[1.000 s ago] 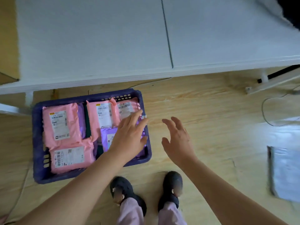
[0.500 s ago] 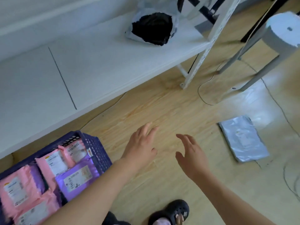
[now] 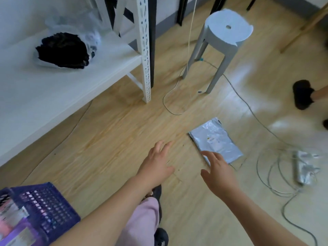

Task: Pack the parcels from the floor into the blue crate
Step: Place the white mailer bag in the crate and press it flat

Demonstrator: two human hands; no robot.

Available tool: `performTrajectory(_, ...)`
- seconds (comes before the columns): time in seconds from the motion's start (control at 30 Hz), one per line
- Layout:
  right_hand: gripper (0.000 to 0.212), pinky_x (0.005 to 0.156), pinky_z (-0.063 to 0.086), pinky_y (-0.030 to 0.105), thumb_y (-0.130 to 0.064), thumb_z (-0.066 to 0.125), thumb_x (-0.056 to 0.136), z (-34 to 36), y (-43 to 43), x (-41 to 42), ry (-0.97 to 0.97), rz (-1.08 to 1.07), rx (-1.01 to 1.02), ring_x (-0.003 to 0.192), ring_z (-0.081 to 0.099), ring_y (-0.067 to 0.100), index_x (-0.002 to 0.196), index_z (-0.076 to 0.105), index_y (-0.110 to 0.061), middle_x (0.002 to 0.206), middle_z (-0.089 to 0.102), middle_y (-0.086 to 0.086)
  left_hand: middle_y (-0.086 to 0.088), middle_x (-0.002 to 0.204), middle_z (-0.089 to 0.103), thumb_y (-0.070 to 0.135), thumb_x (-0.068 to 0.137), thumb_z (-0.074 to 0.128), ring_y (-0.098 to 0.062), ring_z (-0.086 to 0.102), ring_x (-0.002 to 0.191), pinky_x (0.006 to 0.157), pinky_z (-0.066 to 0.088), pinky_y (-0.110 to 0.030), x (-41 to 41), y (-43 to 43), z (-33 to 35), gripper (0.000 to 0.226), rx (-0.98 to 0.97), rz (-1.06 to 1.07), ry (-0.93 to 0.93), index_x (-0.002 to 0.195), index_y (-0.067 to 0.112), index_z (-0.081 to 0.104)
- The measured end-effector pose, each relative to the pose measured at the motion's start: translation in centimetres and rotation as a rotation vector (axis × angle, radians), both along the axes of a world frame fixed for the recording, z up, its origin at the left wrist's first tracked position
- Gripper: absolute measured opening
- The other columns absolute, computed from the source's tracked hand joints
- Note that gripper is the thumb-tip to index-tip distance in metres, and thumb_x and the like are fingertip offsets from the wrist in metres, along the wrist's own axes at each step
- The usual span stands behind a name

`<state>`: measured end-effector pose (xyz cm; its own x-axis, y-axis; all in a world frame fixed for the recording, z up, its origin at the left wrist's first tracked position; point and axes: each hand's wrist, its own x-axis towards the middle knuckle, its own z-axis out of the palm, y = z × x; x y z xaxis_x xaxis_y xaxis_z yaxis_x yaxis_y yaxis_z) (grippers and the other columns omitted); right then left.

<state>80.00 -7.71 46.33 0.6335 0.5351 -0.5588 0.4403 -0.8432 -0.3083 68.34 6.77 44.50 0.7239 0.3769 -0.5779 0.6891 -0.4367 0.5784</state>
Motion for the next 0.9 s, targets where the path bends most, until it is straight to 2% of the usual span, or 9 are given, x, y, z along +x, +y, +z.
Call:
performTrajectory(0.23,0.057,0.087,0.042,0.026,-0.017,0.052,0.089,-1.9,0.7,13.9,0.029,-0.072,-0.067,0.122,0.049,0.018,0.142,0.033,-0.026,0.147,0.034,-0.003,0.003,0.154,0.016,0.024,0.087,0.058,-0.018,0.03,0.137,0.107,0.032,-0.03,15.0,2.4,-2.2,0.075,-0.068,0.052,0.008,0.149,0.029,0.017)
performTrajectory(0.4,0.057,0.083,0.04,0.025,-0.012,0.049,0.088,-5.1,1.3,22.8,0.07,-0.131,-0.106,0.12,0.05,0.02,0.142,0.034,-0.023,0.143,0.038,0.001,0.003,0.15,0.024,0.028,0.088,0.06,-0.017,0.039,0.13,0.092,0.033,-0.024,22.9,3.7,-5.0,0.069,-0.11,0.175,0.035,0.147,0.029,0.022)
performTrajectory(0.47,0.056,0.085,0.042,0.027,-0.013,0.049,0.089,-6.8,1.4,25.6,0.081,-0.155,-0.107,0.118,0.051,0.021,0.142,0.035,-0.022,0.143,0.038,0.002,0.002,0.148,0.027,0.028,0.088,0.06,-0.016,0.04,0.129,0.094,0.035,-0.025,25.2,3.5,-6.8,0.067,-0.123,0.208,0.056,0.145,0.029,0.026)
performTrajectory(0.57,0.055,0.078,0.04,0.024,-0.014,0.05,0.089,-10.3,1.3,29.1,0.116,-0.134,-0.107,0.109,0.056,0.023,0.141,0.035,-0.021,0.141,0.04,0.003,-0.001,0.144,0.032,0.029,0.087,0.062,-0.017,0.042,0.128,0.095,0.037,-0.026,28.0,2.7,-10.4,0.063,-0.145,0.249,0.116,0.143,0.028,0.032)
performTrajectory(0.77,0.054,0.083,0.04,0.028,-0.013,0.05,0.089,-17.5,0.0,34.8,0.169,-0.013,-0.217,0.116,0.052,0.026,0.141,0.035,-0.019,0.141,0.039,0.007,-0.003,0.141,0.036,0.028,0.086,0.064,-0.017,0.044,0.126,0.092,0.037,-0.023,30.7,-0.6,-17.4,0.049,-0.235,0.41,0.225,0.132,0.024,0.047)
performTrajectory(0.9,0.055,0.076,0.041,0.027,-0.011,0.049,0.088,-22.9,-0.9,37.8,0.192,0.064,-0.23,0.109,0.056,0.027,0.141,0.035,-0.018,0.141,0.039,0.008,-0.005,0.14,0.041,0.027,0.085,0.065,-0.019,0.045,0.125,0.091,0.035,-0.023,32.2,-3.2,-23.0,0.049,-0.254,0.566,0.246,0.131,0.021,0.048)
